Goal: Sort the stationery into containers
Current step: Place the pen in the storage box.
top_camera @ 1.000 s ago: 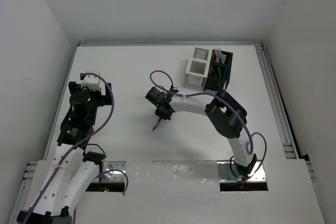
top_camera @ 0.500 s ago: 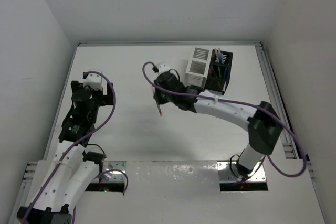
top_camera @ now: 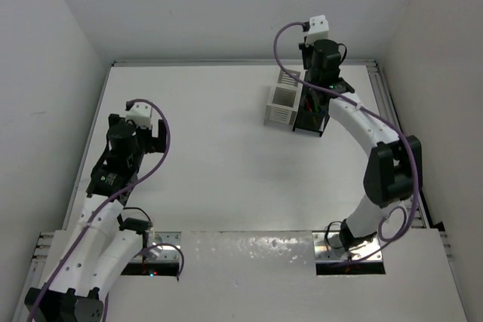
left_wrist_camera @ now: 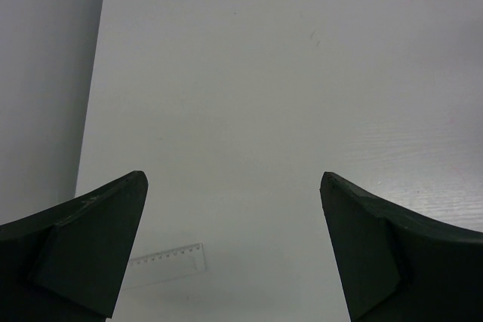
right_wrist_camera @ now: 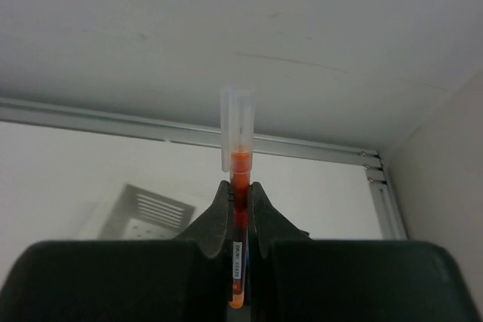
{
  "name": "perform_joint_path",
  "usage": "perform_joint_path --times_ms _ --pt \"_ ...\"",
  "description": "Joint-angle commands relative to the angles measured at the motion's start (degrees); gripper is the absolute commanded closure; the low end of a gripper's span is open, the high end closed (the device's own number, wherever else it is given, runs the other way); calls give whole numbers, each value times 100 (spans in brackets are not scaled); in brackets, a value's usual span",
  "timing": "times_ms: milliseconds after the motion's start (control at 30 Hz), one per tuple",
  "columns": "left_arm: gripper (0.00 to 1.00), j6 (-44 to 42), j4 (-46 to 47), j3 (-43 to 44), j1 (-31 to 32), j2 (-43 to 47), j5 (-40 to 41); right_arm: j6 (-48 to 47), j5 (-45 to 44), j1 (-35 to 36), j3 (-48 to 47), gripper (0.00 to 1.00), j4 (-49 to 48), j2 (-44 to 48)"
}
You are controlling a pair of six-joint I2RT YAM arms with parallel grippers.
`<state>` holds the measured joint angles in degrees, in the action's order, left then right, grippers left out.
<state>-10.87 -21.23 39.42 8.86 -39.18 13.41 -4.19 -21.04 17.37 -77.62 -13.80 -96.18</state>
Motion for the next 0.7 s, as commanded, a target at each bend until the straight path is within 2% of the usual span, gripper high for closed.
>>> perform_joint_path --times_ms 0,200,467,667 --pt "3 -73 163 242 -78 -159 -189 -504 20 -233 -200 100 -833 -461" --pt "3 -55 418 347 -113 -564 -436 -733 -32 -523 -350 100 -1353 -1086" --pt "3 33 691 391 -271 -968 -620 -724 55 -770 212 100 -2205 -1570" --pt "3 24 638 514 -315 -1153 -594 -426 335 -752 836 100 -2373 -1378"
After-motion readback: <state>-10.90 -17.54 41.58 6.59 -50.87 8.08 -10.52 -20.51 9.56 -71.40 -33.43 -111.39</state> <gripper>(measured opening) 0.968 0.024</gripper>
